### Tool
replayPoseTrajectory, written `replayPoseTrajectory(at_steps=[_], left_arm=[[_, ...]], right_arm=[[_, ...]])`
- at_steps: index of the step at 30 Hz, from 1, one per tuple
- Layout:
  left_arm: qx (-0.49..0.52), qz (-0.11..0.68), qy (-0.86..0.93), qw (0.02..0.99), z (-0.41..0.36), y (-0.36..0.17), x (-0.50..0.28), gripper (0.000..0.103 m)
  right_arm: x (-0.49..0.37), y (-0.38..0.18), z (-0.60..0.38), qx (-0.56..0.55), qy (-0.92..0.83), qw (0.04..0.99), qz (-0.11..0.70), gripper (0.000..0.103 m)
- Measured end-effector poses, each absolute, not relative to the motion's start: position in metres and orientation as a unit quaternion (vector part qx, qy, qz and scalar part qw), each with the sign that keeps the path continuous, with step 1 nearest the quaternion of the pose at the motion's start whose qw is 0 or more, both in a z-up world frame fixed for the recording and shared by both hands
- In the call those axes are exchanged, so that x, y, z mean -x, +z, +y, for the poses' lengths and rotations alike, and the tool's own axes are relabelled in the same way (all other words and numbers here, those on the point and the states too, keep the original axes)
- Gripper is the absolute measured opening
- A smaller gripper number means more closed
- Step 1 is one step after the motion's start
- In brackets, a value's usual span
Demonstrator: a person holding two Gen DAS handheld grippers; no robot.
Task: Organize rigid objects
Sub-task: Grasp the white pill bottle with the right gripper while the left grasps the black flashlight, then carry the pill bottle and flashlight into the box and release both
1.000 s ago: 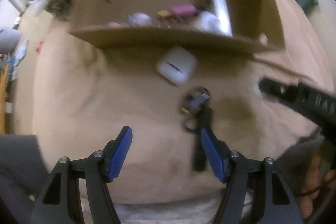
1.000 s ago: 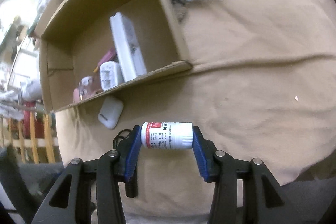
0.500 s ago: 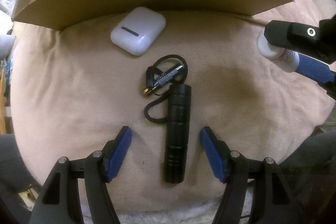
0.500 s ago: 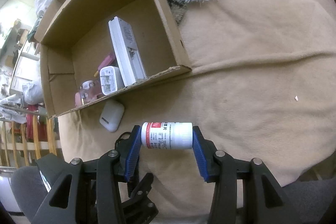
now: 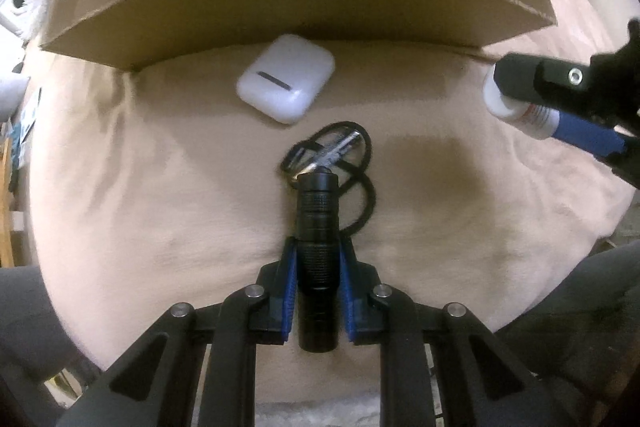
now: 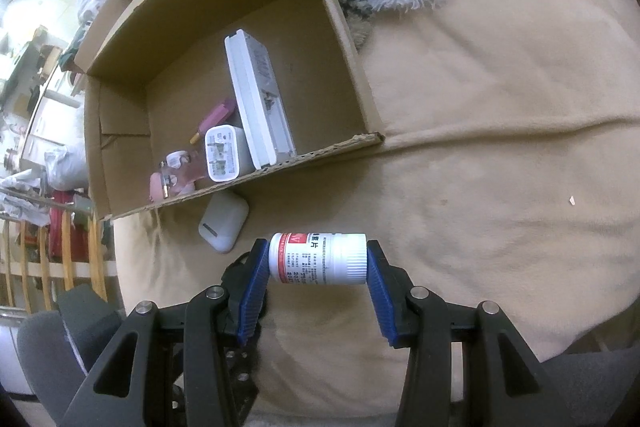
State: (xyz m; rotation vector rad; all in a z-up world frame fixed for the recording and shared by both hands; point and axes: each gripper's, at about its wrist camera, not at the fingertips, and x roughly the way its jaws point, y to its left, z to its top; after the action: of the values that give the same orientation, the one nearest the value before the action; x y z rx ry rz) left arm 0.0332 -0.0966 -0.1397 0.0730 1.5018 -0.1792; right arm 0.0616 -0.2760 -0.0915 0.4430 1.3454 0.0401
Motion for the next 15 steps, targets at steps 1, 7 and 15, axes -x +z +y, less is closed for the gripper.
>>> replayPoseTrajectory(at_steps=[1,7,15], left_arm=[[-0.032,0.679,-0.079,0.730,-0.093,-0.137,-0.034,0.017],[-0.024,0.634,-0.066,0.770,-0.071,-0.093,-0.040,0.017],[0.000,0.563,-0.033,0.826,-0.037,-0.022,-0.059,0.017]], right_arm=[[-0.061,-0.091,-0.276,-0.202,0.020,0.760,0.617,0.050],[-0.060,-0.084,-0.272,-0.204,0.031,0.766,0.608,0.050],[-0.058,-0.063,-0.263,-0.204,0.047,0.787,0.580,0.050]])
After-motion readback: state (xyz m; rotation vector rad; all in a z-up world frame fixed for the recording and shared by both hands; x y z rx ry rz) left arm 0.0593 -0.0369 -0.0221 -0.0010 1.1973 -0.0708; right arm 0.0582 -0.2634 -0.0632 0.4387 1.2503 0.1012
